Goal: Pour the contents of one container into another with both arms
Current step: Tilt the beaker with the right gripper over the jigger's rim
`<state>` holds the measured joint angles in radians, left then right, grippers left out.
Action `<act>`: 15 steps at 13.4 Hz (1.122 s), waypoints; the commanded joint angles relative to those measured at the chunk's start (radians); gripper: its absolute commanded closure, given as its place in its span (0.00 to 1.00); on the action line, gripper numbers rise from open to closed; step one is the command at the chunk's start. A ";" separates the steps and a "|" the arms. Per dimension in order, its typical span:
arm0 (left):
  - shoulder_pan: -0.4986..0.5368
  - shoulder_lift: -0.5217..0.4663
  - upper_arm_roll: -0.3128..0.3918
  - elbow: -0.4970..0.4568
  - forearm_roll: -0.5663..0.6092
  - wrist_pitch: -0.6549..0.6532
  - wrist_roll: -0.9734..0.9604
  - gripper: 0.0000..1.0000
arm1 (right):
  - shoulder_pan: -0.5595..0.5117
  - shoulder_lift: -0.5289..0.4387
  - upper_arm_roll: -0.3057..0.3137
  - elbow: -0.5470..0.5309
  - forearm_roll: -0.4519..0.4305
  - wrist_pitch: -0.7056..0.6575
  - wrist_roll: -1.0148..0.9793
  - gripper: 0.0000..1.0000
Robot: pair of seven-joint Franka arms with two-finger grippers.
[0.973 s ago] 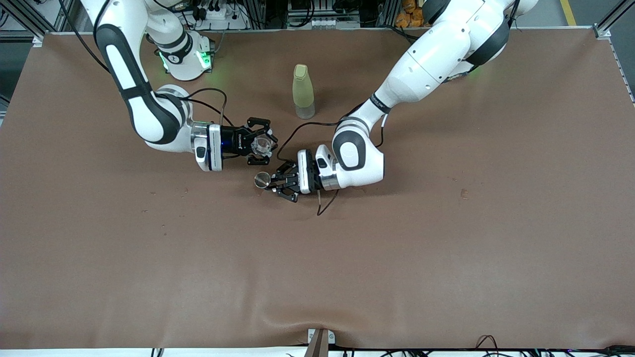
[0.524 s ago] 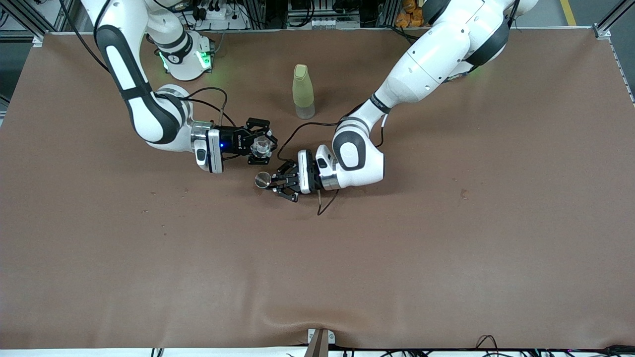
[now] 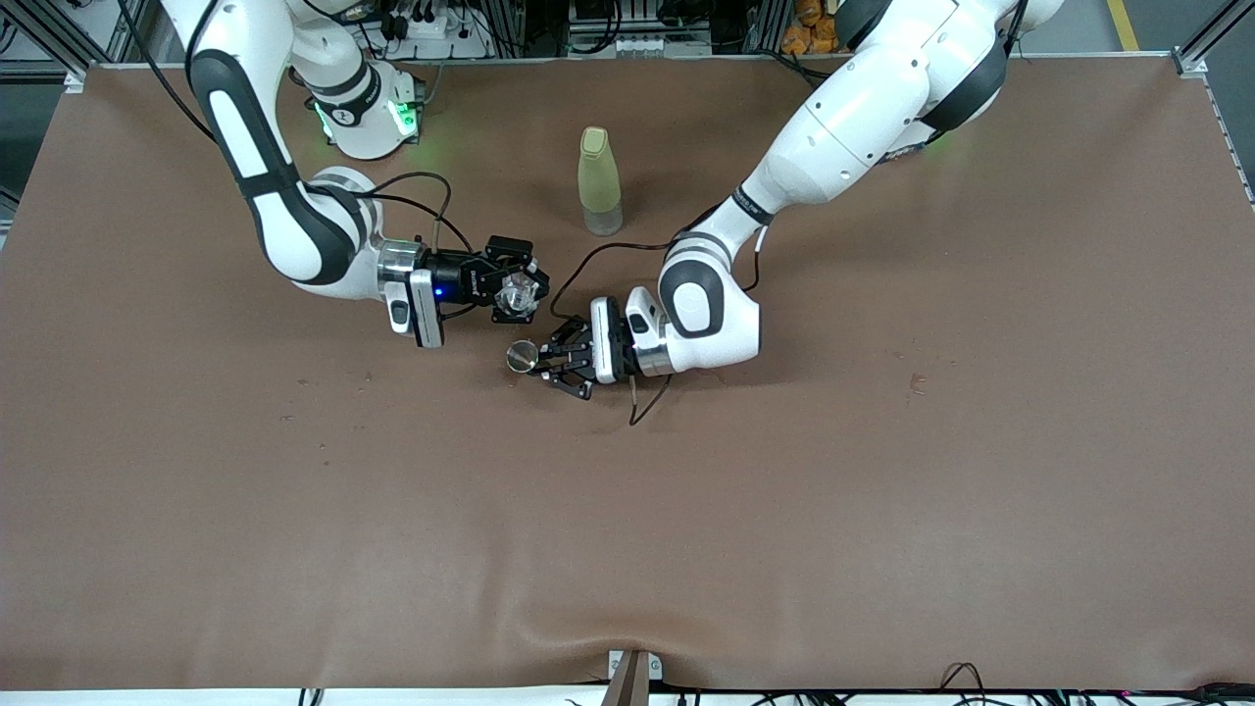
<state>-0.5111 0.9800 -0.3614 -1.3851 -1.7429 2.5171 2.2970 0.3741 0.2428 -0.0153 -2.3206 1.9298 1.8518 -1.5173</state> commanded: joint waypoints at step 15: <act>0.005 -0.006 -0.007 -0.018 -0.052 0.005 0.041 1.00 | 0.016 -0.017 0.006 -0.020 0.034 0.004 0.175 1.00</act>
<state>-0.5111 0.9800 -0.3614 -1.3952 -1.7545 2.5171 2.2971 0.3745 0.2428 -0.0053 -2.3226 1.9385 1.8518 -1.3788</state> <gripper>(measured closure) 0.793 0.863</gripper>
